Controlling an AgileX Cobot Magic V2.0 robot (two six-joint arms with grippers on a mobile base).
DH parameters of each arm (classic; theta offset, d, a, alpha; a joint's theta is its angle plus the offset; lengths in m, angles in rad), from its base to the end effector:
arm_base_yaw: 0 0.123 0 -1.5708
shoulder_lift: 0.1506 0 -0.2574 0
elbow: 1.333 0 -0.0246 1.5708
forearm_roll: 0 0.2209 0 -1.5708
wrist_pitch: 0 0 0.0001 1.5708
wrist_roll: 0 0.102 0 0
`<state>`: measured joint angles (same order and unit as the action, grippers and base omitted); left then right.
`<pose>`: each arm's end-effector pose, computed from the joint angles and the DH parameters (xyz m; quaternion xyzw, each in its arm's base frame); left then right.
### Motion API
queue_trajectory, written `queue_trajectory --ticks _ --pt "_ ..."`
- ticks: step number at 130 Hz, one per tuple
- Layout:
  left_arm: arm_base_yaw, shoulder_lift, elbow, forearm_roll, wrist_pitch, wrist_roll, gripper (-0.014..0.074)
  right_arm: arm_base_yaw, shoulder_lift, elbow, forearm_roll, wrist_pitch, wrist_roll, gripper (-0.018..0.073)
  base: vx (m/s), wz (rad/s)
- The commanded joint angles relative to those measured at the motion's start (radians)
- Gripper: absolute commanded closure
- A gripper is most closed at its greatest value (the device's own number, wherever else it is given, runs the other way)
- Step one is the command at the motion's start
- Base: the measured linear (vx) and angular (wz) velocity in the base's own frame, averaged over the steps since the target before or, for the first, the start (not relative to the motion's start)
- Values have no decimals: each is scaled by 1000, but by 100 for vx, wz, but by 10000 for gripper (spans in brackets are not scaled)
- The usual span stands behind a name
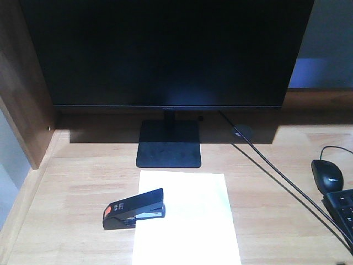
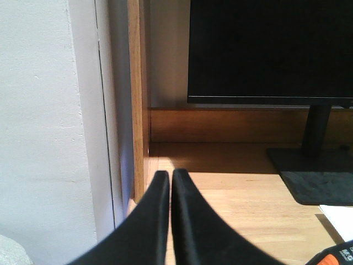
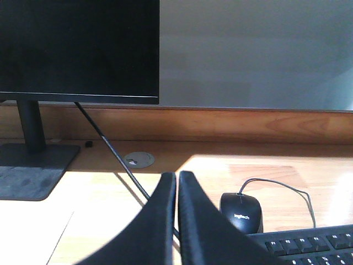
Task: Grab stapler and paper to desk for stapling
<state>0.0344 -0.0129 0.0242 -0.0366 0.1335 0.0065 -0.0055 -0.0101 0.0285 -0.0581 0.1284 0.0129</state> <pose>0.0652 0.0017 0.1936 -0.0217 0.7268 -0.0002 0.6865 0.0656 -0.0011 0.1926 -0.0117 0.7277 -0.0199 0.6855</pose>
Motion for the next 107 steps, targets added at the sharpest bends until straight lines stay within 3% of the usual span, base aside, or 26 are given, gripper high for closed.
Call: queue_trajectory --ticks 1,107 --pt "1 -15 11 -8 -72 -7 603 -5 -10 4 -3 -71 -8 565 0 0" --pt "1 -15 11 -8 -72 -7 603 -5 -10 4 -3 -71 -8 565 0 0"
